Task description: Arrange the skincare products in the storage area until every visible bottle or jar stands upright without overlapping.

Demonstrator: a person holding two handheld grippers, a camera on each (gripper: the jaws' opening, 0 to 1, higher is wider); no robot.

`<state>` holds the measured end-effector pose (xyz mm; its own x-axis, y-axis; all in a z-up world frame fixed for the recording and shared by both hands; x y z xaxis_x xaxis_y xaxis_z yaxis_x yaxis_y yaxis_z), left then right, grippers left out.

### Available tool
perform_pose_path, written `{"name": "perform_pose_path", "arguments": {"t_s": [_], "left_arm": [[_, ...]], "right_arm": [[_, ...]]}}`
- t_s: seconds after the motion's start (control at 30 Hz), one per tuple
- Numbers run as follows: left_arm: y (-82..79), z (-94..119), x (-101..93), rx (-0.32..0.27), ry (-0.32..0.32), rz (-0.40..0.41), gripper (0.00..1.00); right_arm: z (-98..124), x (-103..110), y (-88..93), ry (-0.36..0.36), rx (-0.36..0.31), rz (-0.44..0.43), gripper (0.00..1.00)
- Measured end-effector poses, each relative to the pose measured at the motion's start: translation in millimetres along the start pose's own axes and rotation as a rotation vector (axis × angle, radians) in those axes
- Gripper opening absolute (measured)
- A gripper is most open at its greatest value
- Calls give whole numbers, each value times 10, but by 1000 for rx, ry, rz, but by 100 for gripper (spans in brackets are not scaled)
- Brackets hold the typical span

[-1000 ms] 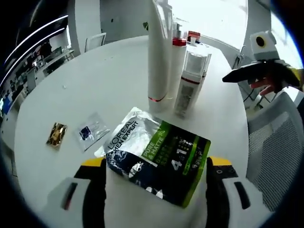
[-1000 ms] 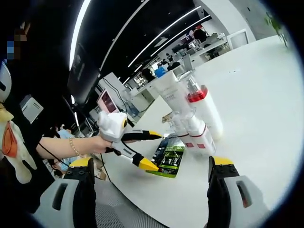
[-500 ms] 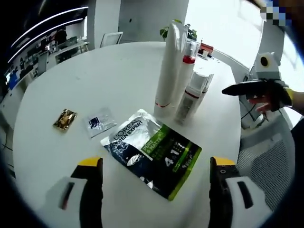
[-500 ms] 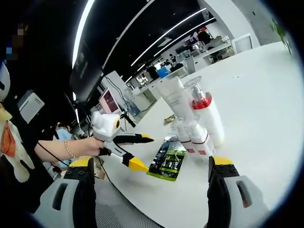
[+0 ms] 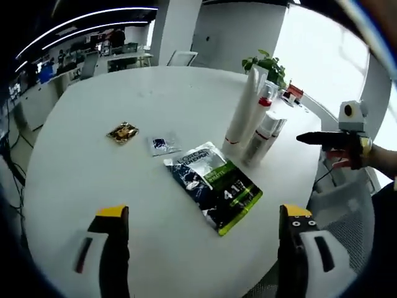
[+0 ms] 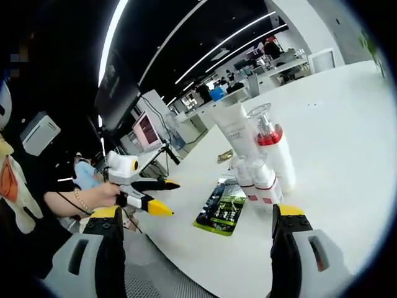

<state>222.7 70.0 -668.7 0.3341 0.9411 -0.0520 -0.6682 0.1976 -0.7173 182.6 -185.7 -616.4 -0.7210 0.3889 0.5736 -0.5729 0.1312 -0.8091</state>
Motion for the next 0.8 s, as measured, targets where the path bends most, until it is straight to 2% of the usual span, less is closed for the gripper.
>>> {"name": "perform_pose_path", "arguments": {"t_s": [0.17,0.47,0.63,0.8], "left_arm": [[60,149,126,-11,-27,43,99],[72,455,306,-60,-103,138,99],[84,590,334,-76,-126,182,99],[145,631,357,-84,-155,229,99]], "right_arm": [[55,-18,0,11,-2,3,100],[199,-84,8,37,8,24,100],[227,-126,6,62,5,28,100],[271,-149,-22,78,1,36,100]]}}
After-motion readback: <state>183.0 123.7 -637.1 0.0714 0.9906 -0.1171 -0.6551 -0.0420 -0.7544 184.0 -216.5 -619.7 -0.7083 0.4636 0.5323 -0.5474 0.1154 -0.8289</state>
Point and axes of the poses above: the point that each gripper's makers call its tool centre point, and the gripper's own axes: z roughly backward along the fingers, x roughly to its left, y roughly out of its underside, the point moved 5 cm from there along z, roughly backward along the fingers, and after that the axes turned 15 degrees about -y, right-handed, at the moved point
